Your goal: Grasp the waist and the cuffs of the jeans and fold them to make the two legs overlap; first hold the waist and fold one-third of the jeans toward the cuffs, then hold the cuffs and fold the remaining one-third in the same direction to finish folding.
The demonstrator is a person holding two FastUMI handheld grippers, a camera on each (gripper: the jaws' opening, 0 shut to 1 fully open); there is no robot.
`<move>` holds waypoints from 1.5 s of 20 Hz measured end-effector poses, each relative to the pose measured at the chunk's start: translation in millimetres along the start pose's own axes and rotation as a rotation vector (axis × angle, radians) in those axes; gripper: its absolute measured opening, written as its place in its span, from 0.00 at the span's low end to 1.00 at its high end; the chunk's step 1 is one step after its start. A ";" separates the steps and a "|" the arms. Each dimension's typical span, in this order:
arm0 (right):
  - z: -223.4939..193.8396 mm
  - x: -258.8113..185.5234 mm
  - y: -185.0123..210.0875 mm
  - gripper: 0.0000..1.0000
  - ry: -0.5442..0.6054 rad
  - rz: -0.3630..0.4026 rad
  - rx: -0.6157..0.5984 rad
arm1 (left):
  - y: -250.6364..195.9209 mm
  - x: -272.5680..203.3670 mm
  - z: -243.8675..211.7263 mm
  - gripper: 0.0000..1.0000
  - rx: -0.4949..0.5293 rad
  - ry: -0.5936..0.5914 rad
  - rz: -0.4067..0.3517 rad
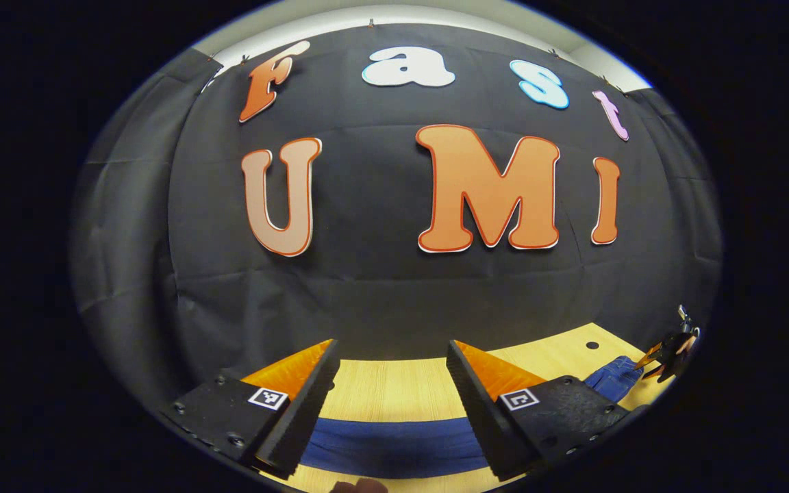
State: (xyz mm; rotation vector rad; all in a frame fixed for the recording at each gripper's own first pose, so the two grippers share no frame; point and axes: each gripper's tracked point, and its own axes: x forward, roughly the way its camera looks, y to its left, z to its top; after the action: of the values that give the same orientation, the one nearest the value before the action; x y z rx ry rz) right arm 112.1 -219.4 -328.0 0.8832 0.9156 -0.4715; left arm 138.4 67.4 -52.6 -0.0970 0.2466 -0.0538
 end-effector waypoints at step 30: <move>13.5 -39.9 38.2 0.13 -0.128 0.251 -0.069 | -25.4 -102.0 -37.6 0.95 -0.003 -0.024 0.140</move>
State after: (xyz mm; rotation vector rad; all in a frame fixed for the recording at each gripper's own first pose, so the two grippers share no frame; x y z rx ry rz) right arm 123.0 -208.9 -273.2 0.8810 0.6886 -0.2752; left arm 29.3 45.4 -61.7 -0.0828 0.2287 0.0872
